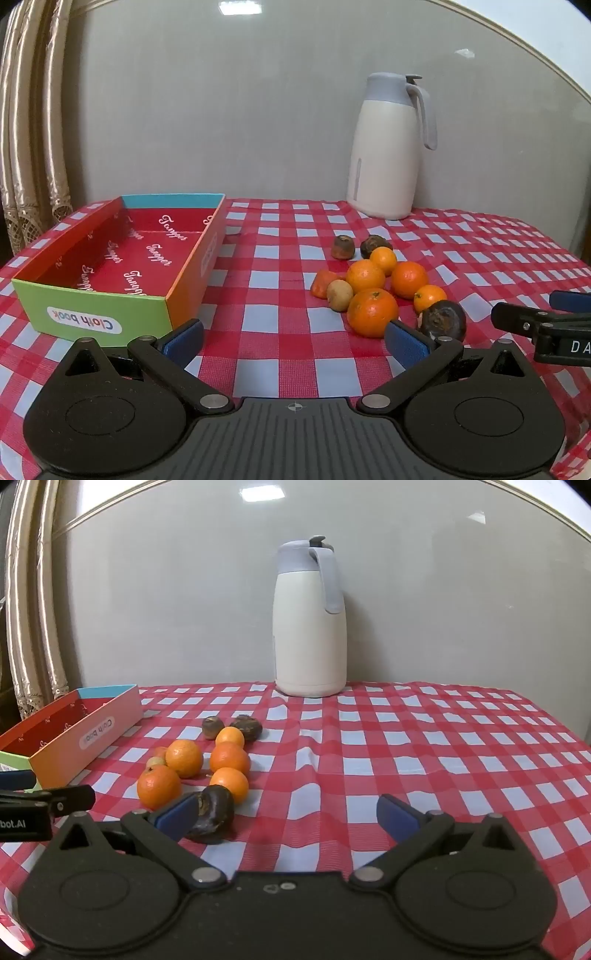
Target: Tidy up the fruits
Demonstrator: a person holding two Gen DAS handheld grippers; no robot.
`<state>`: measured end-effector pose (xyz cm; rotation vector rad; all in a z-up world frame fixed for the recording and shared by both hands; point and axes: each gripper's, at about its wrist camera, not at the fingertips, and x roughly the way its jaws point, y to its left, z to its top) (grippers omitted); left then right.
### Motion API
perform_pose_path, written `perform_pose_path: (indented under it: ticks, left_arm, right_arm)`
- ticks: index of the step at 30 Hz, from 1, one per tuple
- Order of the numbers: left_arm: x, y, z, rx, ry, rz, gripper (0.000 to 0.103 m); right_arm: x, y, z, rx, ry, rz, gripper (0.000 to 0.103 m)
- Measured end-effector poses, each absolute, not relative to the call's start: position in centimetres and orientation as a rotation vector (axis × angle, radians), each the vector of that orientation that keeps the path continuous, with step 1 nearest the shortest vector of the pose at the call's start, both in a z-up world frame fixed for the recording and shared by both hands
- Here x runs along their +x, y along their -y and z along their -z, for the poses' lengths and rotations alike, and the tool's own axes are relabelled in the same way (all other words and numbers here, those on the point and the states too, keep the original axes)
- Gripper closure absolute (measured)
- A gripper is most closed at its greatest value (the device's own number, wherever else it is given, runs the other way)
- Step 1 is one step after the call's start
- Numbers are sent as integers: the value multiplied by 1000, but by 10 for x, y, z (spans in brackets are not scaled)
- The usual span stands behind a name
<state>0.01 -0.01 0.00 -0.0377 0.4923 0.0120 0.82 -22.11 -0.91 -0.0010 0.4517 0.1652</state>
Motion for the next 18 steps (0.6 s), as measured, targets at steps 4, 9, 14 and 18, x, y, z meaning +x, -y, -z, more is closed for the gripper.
perform_pose_path:
  ticks: [4,9,14,18]
  left_arm:
    - [0,0,0,-34,-490,-13,0]
    - [0,0,0,-33,-490,-15,0]
    - [-1,-1,0,-38,-486,-16,0]
    - [-1,-1,0,-37,-486,-15,0]
  right_arm:
    - [8,221,9,0,-452,-165,0]
    - [7,221,8,-1,-451,-164,0]
    - [8,221,10,-1,-454,-166,0]
    - [8,221,10,-1,-453,-166,0]
